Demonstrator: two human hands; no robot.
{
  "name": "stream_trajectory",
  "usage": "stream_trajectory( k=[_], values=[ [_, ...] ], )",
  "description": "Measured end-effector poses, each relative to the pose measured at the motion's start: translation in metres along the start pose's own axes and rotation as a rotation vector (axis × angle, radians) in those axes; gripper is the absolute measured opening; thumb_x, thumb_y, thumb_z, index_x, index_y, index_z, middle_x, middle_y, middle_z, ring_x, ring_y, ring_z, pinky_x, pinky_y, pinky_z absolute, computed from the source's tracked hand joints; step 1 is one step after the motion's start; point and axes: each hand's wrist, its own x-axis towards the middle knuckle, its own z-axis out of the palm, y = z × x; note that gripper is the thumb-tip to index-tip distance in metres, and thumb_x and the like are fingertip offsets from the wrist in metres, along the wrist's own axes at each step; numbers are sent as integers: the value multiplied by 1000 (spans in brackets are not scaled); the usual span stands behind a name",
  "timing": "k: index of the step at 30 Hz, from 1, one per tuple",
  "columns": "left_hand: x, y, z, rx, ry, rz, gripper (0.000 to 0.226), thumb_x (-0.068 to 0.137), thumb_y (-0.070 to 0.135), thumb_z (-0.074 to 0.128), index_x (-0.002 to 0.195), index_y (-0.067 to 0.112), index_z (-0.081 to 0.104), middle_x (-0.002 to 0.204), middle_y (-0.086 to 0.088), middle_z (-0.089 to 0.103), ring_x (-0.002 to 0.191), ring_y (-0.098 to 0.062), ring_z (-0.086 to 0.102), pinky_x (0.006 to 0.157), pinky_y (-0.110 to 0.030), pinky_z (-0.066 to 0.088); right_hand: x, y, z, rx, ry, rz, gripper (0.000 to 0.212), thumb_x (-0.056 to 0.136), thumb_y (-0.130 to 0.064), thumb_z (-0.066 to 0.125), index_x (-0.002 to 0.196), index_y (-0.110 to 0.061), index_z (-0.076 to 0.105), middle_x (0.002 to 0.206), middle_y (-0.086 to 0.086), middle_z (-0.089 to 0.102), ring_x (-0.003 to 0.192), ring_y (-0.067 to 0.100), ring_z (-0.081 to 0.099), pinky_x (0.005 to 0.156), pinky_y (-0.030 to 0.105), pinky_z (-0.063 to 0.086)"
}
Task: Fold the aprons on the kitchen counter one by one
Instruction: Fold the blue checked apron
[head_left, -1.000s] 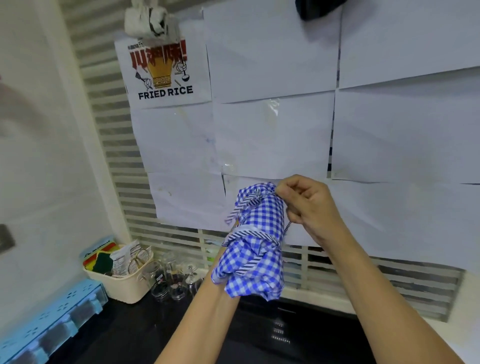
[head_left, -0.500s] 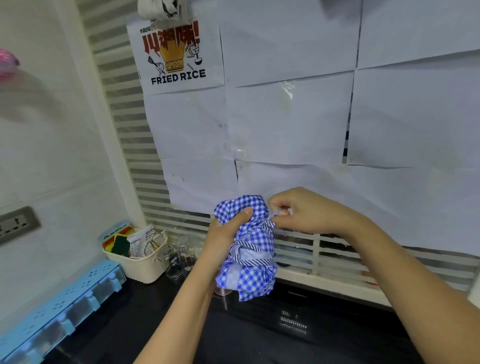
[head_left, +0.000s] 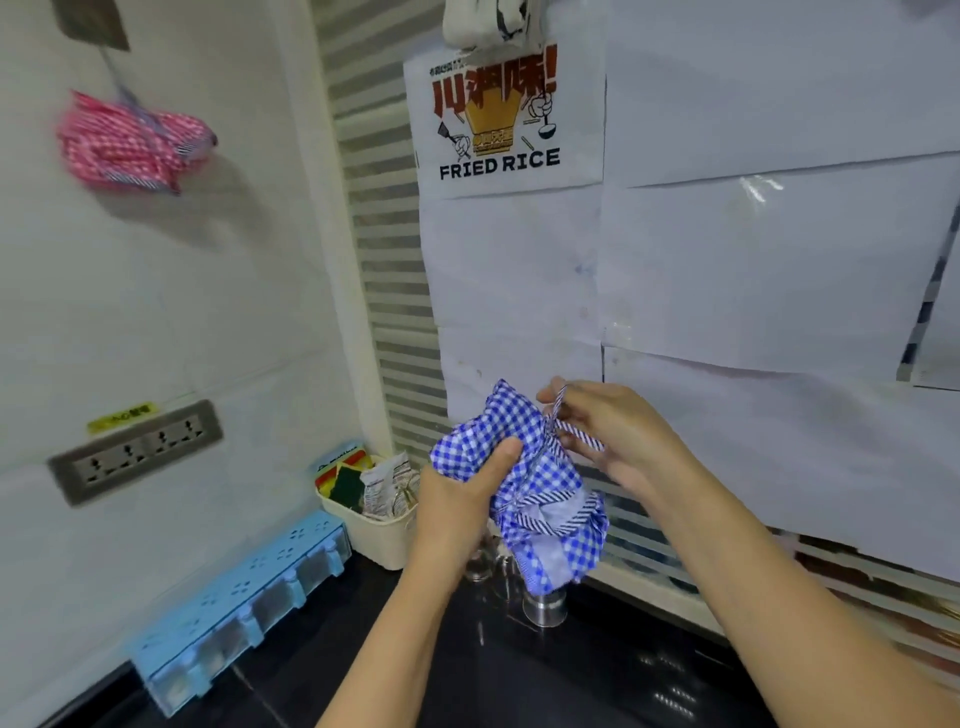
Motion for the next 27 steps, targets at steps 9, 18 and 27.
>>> stream_trajectory(
  k=[9, 18, 27],
  values=[
    [61, 47, -129, 98, 301, 255, 31, 78, 12, 76, 107, 12, 66, 95, 7, 73, 87, -6, 68, 72, -16, 53, 44, -35, 171, 337, -179, -243, 24, 76, -7, 72, 92, -6, 54, 92, 19, 73, 88, 28, 71, 78, 37, 59],
    [123, 105, -251, 188, 523, 419, 31, 78, 20, 77, 103, 27, 60, 91, 10, 70, 83, -1, 65, 73, -26, 52, 62, -43, 335, 116, -170, -620, 20, 80, -6, 73, 99, -13, 75, 97, -7, 74, 93, 4, 69, 80, 19, 54],
    [177, 157, -289, -79, 249, 384, 73, 70, 44, 70, 135, 40, 36, 121, 22, 57, 109, 2, 60, 86, -19, 52, 118, -98, 404, -6, -84, -844, 12, 85, -14, 70, 82, -25, 75, 83, -9, 74, 81, 8, 69, 76, 26, 54]
  ],
)
